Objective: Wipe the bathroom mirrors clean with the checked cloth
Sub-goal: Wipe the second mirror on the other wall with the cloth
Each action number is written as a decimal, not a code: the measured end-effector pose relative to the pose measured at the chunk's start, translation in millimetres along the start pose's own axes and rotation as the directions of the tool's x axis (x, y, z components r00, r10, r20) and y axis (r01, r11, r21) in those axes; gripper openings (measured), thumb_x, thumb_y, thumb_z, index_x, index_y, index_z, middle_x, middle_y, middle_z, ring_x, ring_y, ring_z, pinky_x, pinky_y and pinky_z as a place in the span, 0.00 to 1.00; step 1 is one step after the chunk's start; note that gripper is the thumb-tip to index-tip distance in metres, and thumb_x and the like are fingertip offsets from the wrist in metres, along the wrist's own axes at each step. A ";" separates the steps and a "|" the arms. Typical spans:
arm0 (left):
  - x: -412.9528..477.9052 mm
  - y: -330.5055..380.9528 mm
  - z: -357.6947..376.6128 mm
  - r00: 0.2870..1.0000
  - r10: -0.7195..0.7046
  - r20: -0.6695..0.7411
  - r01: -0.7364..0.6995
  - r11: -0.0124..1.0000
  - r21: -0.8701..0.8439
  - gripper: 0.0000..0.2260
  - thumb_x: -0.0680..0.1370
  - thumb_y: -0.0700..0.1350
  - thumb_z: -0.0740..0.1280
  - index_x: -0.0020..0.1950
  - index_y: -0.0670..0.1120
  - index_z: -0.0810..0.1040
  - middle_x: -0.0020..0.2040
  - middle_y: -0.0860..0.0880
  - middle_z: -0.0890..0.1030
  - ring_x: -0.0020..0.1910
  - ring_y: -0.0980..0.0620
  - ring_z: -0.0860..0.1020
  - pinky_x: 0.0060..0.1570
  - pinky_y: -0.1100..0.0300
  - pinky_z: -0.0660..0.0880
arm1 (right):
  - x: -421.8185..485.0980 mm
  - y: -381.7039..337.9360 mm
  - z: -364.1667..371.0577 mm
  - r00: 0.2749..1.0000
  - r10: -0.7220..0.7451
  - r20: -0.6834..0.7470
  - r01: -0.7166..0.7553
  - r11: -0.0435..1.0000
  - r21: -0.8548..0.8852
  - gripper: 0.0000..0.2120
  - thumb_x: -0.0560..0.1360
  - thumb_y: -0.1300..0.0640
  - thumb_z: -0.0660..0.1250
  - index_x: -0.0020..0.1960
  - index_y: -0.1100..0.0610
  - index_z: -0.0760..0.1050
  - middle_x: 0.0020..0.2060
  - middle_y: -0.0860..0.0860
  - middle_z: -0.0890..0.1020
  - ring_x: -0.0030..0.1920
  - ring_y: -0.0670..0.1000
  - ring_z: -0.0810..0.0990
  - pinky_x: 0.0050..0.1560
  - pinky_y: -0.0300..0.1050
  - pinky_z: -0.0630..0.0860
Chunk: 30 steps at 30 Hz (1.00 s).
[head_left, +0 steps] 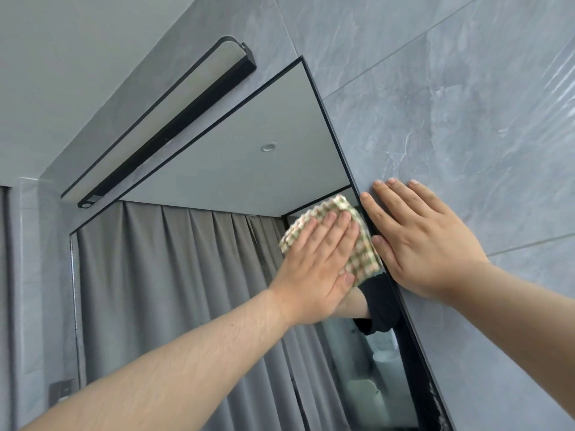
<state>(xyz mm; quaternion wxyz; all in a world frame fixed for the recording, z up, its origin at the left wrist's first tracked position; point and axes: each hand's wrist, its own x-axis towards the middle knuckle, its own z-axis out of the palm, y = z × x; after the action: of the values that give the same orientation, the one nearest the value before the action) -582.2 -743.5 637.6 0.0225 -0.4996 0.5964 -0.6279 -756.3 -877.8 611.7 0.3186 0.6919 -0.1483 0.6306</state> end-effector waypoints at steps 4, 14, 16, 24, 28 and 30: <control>-42.1 33.2 11.0 0.984 0.172 0.043 -0.173 0.984 0.044 0.30 0.84 0.54 0.45 0.81 0.41 0.40 0.82 0.42 0.44 0.81 0.43 0.44 0.78 0.47 0.41 | 0.8 0.1 -1.8 1.000 0.012 0.009 -0.012 1.000 0.001 0.28 0.80 0.49 0.51 0.75 0.63 0.67 0.71 0.63 0.71 0.73 0.64 0.68 0.75 0.60 0.59; -17.2 5.6 2.0 0.985 0.168 0.048 -0.172 0.983 0.068 0.28 0.83 0.55 0.43 0.80 0.43 0.47 0.79 0.44 0.51 0.79 0.46 0.52 0.78 0.50 0.44 | 0.7 -1.8 -2.1 1.000 0.016 0.020 -0.016 1.000 -0.008 0.28 0.80 0.49 0.51 0.75 0.63 0.67 0.71 0.63 0.71 0.72 0.64 0.68 0.75 0.60 0.59; 16.5 -18.7 -7.7 0.999 -0.014 0.043 0.014 1.000 -0.007 0.29 0.83 0.54 0.45 0.81 0.43 0.47 0.81 0.44 0.48 0.80 0.47 0.47 0.78 0.50 0.43 | 0.4 -1.9 -1.9 1.000 0.015 0.011 -0.015 1.000 -0.008 0.28 0.80 0.49 0.51 0.75 0.63 0.67 0.71 0.63 0.71 0.72 0.64 0.68 0.75 0.60 0.59; 118.0 -130.9 -35.9 0.839 -0.544 0.011 0.539 0.828 -0.155 0.27 0.84 0.51 0.44 0.81 0.44 0.40 0.82 0.46 0.40 0.80 0.52 0.39 0.78 0.54 0.38 | 0.2 -1.3 -0.7 1.000 0.006 0.007 -0.006 1.000 -0.030 0.28 0.80 0.50 0.52 0.75 0.63 0.65 0.72 0.64 0.70 0.73 0.64 0.68 0.75 0.60 0.59; 123.7 -145.5 -39.4 0.801 -0.599 0.001 0.589 0.787 -0.183 0.27 0.85 0.49 0.46 0.81 0.44 0.40 0.82 0.47 0.41 0.80 0.53 0.39 0.78 0.55 0.37 | -0.2 -1.3 -0.6 1.000 0.002 0.021 -0.002 0.999 -0.040 0.28 0.80 0.49 0.51 0.77 0.61 0.64 0.72 0.64 0.69 0.73 0.65 0.66 0.76 0.60 0.58; 118.2 -142.6 -37.2 0.812 -0.583 -0.008 0.573 0.800 -0.177 0.27 0.85 0.49 0.46 0.81 0.44 0.40 0.82 0.47 0.40 0.80 0.53 0.39 0.78 0.55 0.37 | -0.1 -2.0 -0.3 1.000 0.006 0.019 -0.006 0.999 -0.036 0.28 0.80 0.50 0.51 0.76 0.61 0.64 0.72 0.64 0.69 0.73 0.65 0.67 0.76 0.60 0.58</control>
<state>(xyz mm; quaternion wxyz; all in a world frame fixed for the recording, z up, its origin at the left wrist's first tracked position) -584.7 -749.2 826.4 -0.2300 -0.6380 0.4664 -0.5679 -755.4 -876.1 611.1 0.3277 0.6917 -0.1648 0.6221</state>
